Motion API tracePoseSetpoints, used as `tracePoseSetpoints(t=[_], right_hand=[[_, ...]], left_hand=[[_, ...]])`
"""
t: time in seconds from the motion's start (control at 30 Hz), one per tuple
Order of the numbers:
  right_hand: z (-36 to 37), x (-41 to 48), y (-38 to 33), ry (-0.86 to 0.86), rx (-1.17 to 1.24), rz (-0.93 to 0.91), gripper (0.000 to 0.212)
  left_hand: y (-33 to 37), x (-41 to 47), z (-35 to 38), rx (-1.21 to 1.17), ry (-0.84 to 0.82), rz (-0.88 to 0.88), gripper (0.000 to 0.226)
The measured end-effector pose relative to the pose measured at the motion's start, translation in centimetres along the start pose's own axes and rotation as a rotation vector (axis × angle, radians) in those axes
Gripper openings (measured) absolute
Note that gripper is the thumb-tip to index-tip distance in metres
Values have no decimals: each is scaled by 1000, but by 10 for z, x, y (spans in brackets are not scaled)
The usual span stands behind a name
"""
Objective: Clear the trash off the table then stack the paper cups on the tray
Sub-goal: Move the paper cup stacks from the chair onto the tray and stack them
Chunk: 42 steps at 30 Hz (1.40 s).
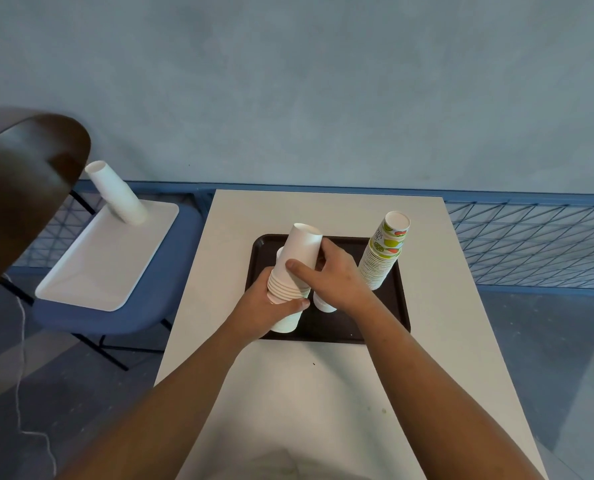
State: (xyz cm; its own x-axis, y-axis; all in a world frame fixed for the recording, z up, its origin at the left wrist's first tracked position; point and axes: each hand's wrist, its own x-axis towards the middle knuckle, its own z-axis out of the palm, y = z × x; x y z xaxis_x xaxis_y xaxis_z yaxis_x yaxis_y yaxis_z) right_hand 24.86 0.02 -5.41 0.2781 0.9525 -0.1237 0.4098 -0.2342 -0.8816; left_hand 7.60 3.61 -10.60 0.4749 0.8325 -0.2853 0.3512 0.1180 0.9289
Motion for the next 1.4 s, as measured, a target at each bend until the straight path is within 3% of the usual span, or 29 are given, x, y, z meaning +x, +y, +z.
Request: tracePoseSetpoints(t=[0.37, 0.73, 0.9, 1.0, 1.1, 1.23, 1.4], right_hand=[[-2, 2, 0, -24, 48, -24, 47], [2, 1, 0, 141, 31, 6, 43], [-14, 11, 2, 222, 148, 85, 46], [-24, 15, 2, 272, 359, 141, 52], [-34, 18, 5, 377, 498, 176, 45], [-42, 13, 18, 475, 270, 149, 35], [-28, 15, 54, 384, 26, 90, 45]], left_hand=[[4, -2, -7, 33, -40, 11, 66], [8, 7, -3, 72, -8, 16, 63], [0, 6, -6, 125, -23, -16, 65], [-6, 5, -5, 108, -22, -39, 62], [-11, 6, -5, 78, -30, -58, 62], [-15, 7, -8, -23, -32, -75, 72], [-14, 9, -11, -97, -56, -89, 85]])
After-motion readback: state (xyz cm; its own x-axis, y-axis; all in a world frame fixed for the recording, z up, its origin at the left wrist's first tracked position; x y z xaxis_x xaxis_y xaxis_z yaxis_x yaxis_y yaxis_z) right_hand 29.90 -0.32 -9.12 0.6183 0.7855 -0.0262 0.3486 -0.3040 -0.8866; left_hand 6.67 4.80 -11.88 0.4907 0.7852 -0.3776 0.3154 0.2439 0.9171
